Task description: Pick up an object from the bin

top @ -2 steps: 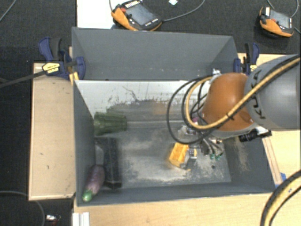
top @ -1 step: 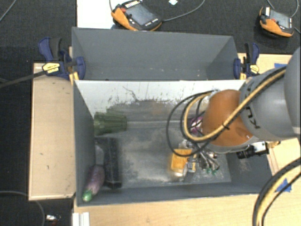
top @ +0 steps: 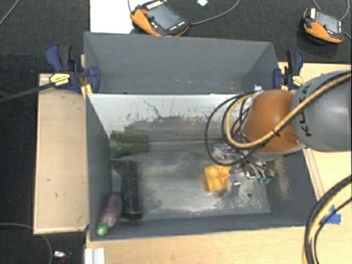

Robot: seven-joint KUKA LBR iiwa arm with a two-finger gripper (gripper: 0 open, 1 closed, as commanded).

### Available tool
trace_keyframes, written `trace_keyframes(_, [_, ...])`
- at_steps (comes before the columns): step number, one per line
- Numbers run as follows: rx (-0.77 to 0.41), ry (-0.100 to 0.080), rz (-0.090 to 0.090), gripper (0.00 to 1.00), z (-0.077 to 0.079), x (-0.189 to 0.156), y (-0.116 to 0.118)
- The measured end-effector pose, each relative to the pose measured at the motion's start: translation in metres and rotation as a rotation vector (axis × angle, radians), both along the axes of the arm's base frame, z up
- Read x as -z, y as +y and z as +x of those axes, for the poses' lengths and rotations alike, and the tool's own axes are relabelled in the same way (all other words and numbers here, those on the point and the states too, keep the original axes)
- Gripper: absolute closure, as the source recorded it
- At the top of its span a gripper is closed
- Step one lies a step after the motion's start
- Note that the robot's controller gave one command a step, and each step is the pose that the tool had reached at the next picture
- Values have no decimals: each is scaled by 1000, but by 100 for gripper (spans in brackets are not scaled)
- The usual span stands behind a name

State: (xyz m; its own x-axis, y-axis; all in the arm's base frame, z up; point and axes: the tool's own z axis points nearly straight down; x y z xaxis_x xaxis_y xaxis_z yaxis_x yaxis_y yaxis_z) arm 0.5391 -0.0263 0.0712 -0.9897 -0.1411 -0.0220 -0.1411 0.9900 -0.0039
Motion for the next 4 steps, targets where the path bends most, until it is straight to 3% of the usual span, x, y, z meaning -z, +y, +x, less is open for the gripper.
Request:
trace_keyframes(1, [282, 27, 4, 100, -43, -7, 31])
trace_keyframes(3, [281, 33, 3, 100, -45, -21, 32])
trace_keyframes(4, [279, 34, 3, 100, -45, -58, 31])
